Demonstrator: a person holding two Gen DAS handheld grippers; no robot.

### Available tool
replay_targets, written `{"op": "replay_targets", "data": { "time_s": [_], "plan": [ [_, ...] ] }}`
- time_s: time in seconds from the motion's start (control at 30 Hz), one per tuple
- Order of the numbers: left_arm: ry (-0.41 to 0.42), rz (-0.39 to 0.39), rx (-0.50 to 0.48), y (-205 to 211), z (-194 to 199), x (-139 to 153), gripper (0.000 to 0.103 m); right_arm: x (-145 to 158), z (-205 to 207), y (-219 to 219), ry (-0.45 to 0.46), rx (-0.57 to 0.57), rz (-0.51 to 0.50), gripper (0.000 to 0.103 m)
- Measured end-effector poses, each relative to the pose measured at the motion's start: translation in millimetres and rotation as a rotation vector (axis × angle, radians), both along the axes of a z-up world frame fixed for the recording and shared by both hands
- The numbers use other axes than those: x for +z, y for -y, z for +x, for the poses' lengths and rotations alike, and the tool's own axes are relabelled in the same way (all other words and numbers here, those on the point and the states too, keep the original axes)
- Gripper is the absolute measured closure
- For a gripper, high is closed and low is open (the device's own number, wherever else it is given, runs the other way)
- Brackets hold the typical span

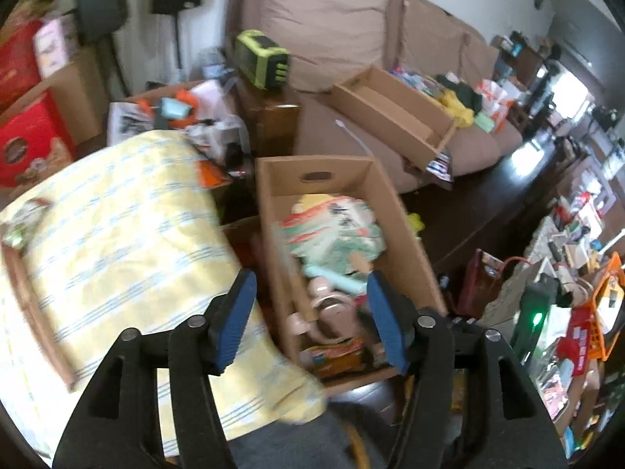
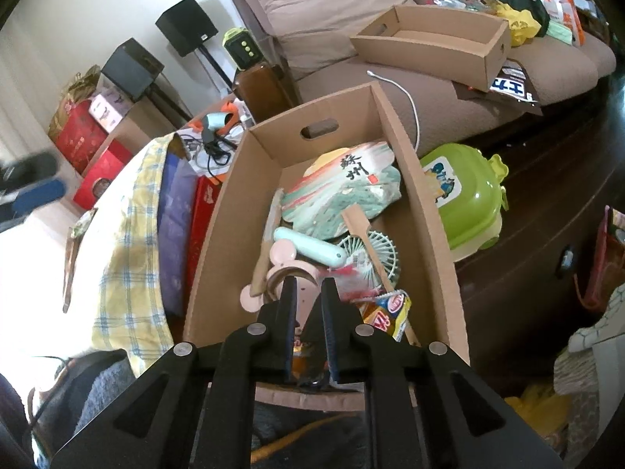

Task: Organize objects
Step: 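Lower the fan into the box and open the left gripper while the right releases the red packet, then move both open tools back over the table toward the wooden strip and green packet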

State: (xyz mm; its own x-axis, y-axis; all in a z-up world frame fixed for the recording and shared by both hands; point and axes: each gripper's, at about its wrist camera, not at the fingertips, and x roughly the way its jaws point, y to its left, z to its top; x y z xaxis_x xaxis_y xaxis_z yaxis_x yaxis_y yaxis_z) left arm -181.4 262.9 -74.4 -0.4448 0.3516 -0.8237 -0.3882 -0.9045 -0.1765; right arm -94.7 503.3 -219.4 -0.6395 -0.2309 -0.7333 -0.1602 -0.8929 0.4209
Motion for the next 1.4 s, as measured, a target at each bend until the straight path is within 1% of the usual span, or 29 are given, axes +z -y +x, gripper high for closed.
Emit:
{"op": "replay_targets", "data": {
  "time_s": [0.1,0.17,0.27,0.33,0.37,0.4,0.43,0.47,0.57,0.6,0.63,0.67,0.7,0.77,0.8,0.83,0.9,0.97,1.0,1.03,1.07,1.1,1.13,1.17,1.2,1.23,1.27,1.3,1.4],
  "plan": [
    [-0.026,-0.015,0.067,52,8,8,0.043,-2,1,-5,0.007,-0.03,-0.014,0.09],
    [-0.048,-0.02,0.138,91,11,14,0.041,-2,1,-6,0.018,-0.042,0.003,0.09],
    [-0.068,0.016,0.272,158,13,25,0.038,0,1,-3,0.013,-0.04,0.018,0.09],
    [-0.094,0.03,0.394,212,13,32,0.032,0,0,0,0.008,-0.02,0.026,0.09],
    [-0.096,0.029,0.427,228,13,31,0.031,0,-2,0,0.013,-0.013,0.031,0.09],
    [-0.091,0.023,0.477,250,12,30,0.027,-1,-4,-1,0.023,-0.012,0.035,0.09],
    [-0.063,0.016,0.531,276,10,28,0.022,-1,-5,-3,0.027,-0.017,0.029,0.09],
    [-0.017,0.01,0.572,298,8,23,0.022,-1,-4,-4,0.028,-0.021,0.024,0.09],
    [0.079,0.03,0.619,334,3,3,0.022,8,-4,2,0.023,-0.022,0.045,0.088],
    [0.109,0.03,0.621,339,1,-5,0.022,12,-5,5,0.019,-0.019,0.049,0.086],
    [0.128,0.019,0.609,341,-3,-15,0.022,15,-5,10,0.015,-0.015,0.049,0.081],
    [0.134,0.003,0.599,340,-7,-23,0.022,21,-6,16,0.008,-0.014,0.043,0.078],
    [0.134,-0.034,0.592,335,-14,-31,0.022,25,-8,20,0.005,-0.015,0.033,0.074],
    [0.115,-0.156,0.622,322,-33,-52,0.022,35,-13,33,0.005,-0.013,0.004,0.067],
    [0.115,-0.175,0.634,318,-39,-58,0.021,40,-17,39,0.005,-0.002,0.001,0.066],
    [0.117,-0.177,0.651,312,-50,-67,0.019,46,-20,47,0.0,0.015,0.007,0.065],
    [0.127,-0.145,0.672,305,-67,-82,0.019,62,-26,65,-0.023,0.051,0.041,0.063],
    [0.14,-0.135,0.695,294,-85,-96,0.019,78,-30,80,-0.052,0.078,0.068,0.054],
    [0.14,-0.141,0.702,289,-93,-102,0.019,88,-33,88,-0.069,0.093,0.08,0.053],
    [0.137,-0.153,0.71,284,-99,-109,0.015,94,-34,93,-0.079,0.101,0.086,0.053],
    [0.11,-0.173,0.718,281,-101,-110,0.015,98,-35,96,-0.086,0.107,0.089,0.053],
    [0.094,-0.163,0.716,280,-102,-112,0.015,105,-36,100,-0.096,0.115,0.091,0.053],
    [0.075,-0.148,0.716,280,-101,-112,0.016,111,-37,104,-0.106,0.122,0.092,0.052],
    [0.057,-0.135,0.716,281,-97,-112,0.02,115,-38,106,-0.112,0.126,0.094,0.051],
    [0.028,-0.121,0.711,284,-93,-110,0.042,121,-38,109,-0.123,0.129,0.097,0.051],
    [0.003,-0.132,0.712,287,-90,-108,0.064,126,-38,112,-0.132,0.135,0.099,0.049],
    [0.001,-0.118,0.698,292,-90,-107,0.071,130,-39,115,-0.139,0.143,0.102,0.048],
    [0.011,-0.115,0.698,298,-89,-106,0.072,135,-41,119,-0.147,0.152,0.107,0.048],
    [0.056,-0.032,0.685,323,-84,-103,0.077,146,-50,134,-0.159,0.181,0.112,0.048]
  ]
}}
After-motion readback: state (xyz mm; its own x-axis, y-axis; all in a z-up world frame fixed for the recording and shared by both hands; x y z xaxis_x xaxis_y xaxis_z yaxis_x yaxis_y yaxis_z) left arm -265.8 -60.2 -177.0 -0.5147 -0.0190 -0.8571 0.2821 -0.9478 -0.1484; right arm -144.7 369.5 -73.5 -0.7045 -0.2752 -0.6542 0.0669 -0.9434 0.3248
